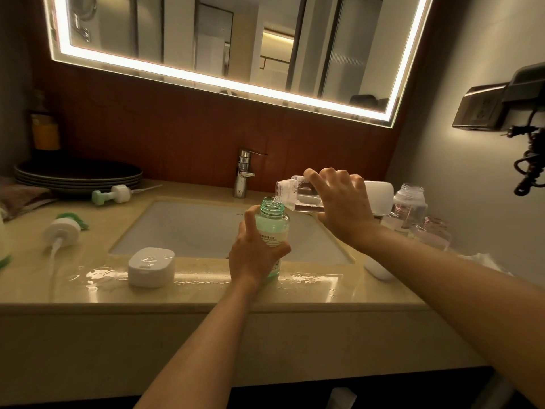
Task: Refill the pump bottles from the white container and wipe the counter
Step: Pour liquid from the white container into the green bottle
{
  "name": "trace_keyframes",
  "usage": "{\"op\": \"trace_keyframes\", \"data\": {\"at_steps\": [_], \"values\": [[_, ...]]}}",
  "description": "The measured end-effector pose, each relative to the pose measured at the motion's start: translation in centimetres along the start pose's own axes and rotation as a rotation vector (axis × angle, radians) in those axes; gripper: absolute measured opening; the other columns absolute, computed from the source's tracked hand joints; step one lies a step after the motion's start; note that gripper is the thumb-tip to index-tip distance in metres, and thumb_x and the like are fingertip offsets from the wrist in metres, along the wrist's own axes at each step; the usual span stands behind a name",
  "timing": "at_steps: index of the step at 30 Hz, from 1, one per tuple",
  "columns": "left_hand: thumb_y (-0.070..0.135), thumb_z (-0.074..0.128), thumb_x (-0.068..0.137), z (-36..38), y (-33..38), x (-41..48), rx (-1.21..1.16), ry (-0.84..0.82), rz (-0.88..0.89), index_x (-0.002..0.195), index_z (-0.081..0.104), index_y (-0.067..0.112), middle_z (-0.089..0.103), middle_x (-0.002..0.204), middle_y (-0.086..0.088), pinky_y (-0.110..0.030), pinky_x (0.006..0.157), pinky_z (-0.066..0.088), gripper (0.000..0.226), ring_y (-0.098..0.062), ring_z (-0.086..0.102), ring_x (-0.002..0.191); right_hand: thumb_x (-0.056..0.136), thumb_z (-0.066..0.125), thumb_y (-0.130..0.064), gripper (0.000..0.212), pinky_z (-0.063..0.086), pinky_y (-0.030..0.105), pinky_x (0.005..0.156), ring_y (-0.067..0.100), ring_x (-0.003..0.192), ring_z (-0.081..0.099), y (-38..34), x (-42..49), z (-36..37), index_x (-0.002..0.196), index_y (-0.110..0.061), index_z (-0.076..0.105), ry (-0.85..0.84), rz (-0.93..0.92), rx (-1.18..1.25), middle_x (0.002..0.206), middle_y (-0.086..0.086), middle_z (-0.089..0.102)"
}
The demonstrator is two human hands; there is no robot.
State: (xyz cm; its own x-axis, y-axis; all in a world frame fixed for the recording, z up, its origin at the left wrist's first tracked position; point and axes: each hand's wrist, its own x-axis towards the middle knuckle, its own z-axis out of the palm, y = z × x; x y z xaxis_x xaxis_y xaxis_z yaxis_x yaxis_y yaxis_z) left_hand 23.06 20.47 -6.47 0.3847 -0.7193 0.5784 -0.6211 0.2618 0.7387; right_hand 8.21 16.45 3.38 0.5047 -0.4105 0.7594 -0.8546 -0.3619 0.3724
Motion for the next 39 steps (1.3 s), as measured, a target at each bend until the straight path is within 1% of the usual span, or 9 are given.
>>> {"op": "trace_keyframes", "data": {"at_steps": [3,8,15,19,22,24,28,32,39], "values": [[0.034,0.079,0.066,-0.03,-0.03,-0.02,-0.002,0.002,0.006,0.132,0.028,0.013,0.052,0.124,-0.006,-0.031,0.076,0.05,0.086,-0.022,0.056,0.103,0.059,0.083,-0.015,0.071,0.046,0.049,0.083,0.033,0.094,0.058,0.1,0.07,0.19,0.122,-0.017,0.05,0.019,-0.007,-0.024,0.107,0.012,0.061],[0.035,0.079,0.065,0.05,-0.1,0.06,0.002,-0.008,-0.005,0.132,0.027,0.017,0.052,0.124,-0.006,-0.031,0.076,0.05,0.087,-0.022,0.056,0.102,0.069,0.076,-0.016,0.066,0.041,0.049,0.089,0.032,0.103,0.054,0.07,0.09,-0.16,0.129,-0.018,0.047,-0.03,-0.003,-0.009,0.115,0.012,0.057],[0.034,0.079,0.065,-0.03,-0.18,-0.05,-0.006,-0.006,0.005,0.132,0.026,0.016,0.052,0.125,-0.006,-0.029,0.074,0.048,0.087,-0.022,0.056,0.102,0.056,0.084,-0.015,0.072,0.047,0.049,0.081,0.033,0.092,0.059,0.17,0.13,0.3,0.121,-0.017,0.051,0.052,-0.019,-0.035,0.105,0.012,0.061],[0.034,0.079,0.065,0.03,-0.23,0.0,-0.009,-0.011,0.001,0.132,0.026,0.017,0.051,0.125,-0.005,-0.03,0.074,0.048,0.088,-0.022,0.055,0.102,0.055,0.085,-0.016,0.074,0.047,0.048,0.08,0.032,0.091,0.059,0.2,0.15,0.34,0.121,-0.018,0.05,0.059,-0.029,-0.04,0.104,0.011,0.061],[0.033,0.08,0.065,0.05,-0.25,0.01,-0.015,-0.011,0.006,0.132,0.026,0.016,0.051,0.125,-0.006,-0.027,0.074,0.046,0.088,-0.021,0.055,0.103,0.056,0.085,-0.018,0.074,0.048,0.048,0.08,0.032,0.091,0.059,0.26,0.19,0.35,0.121,-0.019,0.049,0.057,-0.029,-0.038,0.104,0.011,0.061],[0.033,0.08,0.065,0.06,-0.3,0.01,-0.011,-0.01,0.01,0.133,0.026,0.016,0.051,0.126,-0.006,-0.029,0.075,0.048,0.088,-0.021,0.055,0.103,0.054,0.086,-0.019,0.076,0.048,0.048,0.079,0.031,0.09,0.059,0.26,0.24,0.37,0.12,-0.019,0.049,0.066,-0.03,-0.045,0.103,0.011,0.062],[0.034,0.08,0.065,0.09,-0.34,0.04,-0.01,-0.01,0.007,0.133,0.026,0.017,0.051,0.125,-0.005,-0.031,0.077,0.05,0.088,-0.021,0.055,0.103,0.051,0.087,-0.018,0.082,0.049,0.048,0.078,0.031,0.088,0.06,0.21,0.25,0.4,0.119,-0.021,0.041,0.076,-0.038,-0.046,0.101,0.01,0.062],[0.032,0.08,0.064,0.05,-0.34,-0.06,-0.023,-0.014,0.013,0.132,0.026,0.017,0.052,0.123,-0.006,-0.031,0.074,0.049,0.088,-0.022,0.056,0.102,0.051,0.087,-0.018,0.085,0.049,0.047,0.078,0.031,0.087,0.06,0.24,0.23,0.33,0.119,-0.022,0.037,0.073,-0.041,-0.04,0.101,0.01,0.062],[0.032,0.08,0.065,0.06,-0.47,-0.07,-0.02,-0.011,0.014,0.132,0.027,0.015,0.052,0.124,-0.006,-0.032,0.076,0.05,0.088,-0.022,0.056,0.102,0.048,0.088,-0.017,0.085,0.05,0.047,0.076,0.031,0.085,0.061,0.22,0.23,0.26,0.117,-0.021,0.04,0.088,-0.043,-0.038,0.099,0.011,0.063]]}}
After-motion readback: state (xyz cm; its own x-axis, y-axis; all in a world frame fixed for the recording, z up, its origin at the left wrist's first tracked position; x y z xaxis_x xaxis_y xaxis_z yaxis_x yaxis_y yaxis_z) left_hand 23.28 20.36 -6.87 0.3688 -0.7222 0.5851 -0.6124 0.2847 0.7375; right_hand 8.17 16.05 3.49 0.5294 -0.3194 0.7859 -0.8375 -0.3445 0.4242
